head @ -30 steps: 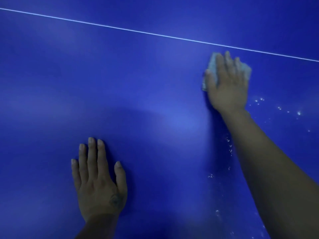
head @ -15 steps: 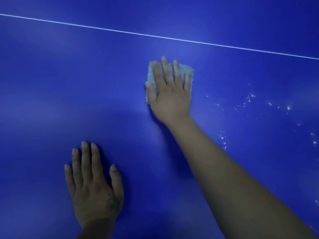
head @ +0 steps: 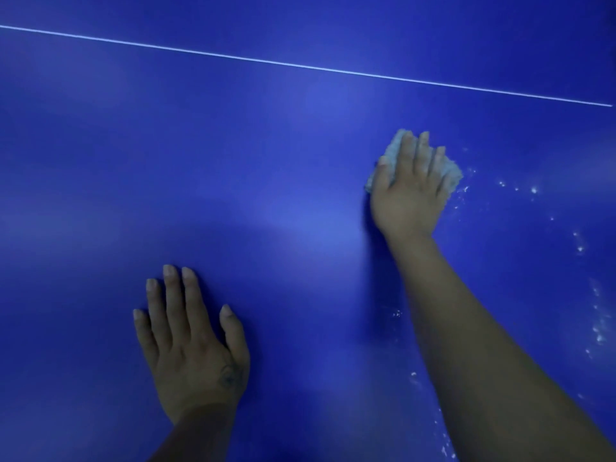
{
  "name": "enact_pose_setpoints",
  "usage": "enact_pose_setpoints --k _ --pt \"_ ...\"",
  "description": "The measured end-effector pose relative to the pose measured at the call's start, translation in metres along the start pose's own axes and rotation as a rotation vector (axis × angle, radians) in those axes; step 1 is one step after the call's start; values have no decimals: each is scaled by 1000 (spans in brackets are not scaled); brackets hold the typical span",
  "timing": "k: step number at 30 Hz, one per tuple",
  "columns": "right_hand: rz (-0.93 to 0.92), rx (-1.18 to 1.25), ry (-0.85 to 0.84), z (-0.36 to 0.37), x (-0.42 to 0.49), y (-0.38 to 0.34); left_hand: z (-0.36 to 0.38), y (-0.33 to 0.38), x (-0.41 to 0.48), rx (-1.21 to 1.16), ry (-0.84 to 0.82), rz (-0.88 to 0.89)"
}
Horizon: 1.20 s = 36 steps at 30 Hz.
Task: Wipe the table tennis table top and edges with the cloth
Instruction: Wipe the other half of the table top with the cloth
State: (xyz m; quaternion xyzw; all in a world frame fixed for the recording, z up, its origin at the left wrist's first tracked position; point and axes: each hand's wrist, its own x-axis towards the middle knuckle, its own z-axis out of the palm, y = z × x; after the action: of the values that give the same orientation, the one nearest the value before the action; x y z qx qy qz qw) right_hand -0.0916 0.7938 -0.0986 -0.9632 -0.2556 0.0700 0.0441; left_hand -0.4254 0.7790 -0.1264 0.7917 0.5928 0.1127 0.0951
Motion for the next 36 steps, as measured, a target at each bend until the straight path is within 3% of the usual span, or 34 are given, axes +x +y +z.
enact_pose_setpoints --k 6,10,12,16,21,27,31,33,36 --pt "-325 -42 27 25 -64 -64 3 -2 0 19 39 28" --pt "-603 -31 12 18 -56 -25 2 -1 1 4 53 26" --pt "-593 -59 16 10 -35 15 2 0 0 2 44 11" --pt "-309 -48 -22 -10 -3 77 -3 2 -1 -2 41 -7" --pt "-144 -15 -68 -3 -14 38 -6 3 -1 -4 65 6" --pt "-580 -27 -13 29 -138 -55 -6 2 0 -10 130 34" --pt "-845 23 -35 31 -159 -23 -10 6 1 -9 121 37" --pt "-860 -16 -22 23 -139 11 -13 9 0 -20 108 14" --pt "-706 -117 -15 7 -88 71 -14 8 -1 -19 94 3"
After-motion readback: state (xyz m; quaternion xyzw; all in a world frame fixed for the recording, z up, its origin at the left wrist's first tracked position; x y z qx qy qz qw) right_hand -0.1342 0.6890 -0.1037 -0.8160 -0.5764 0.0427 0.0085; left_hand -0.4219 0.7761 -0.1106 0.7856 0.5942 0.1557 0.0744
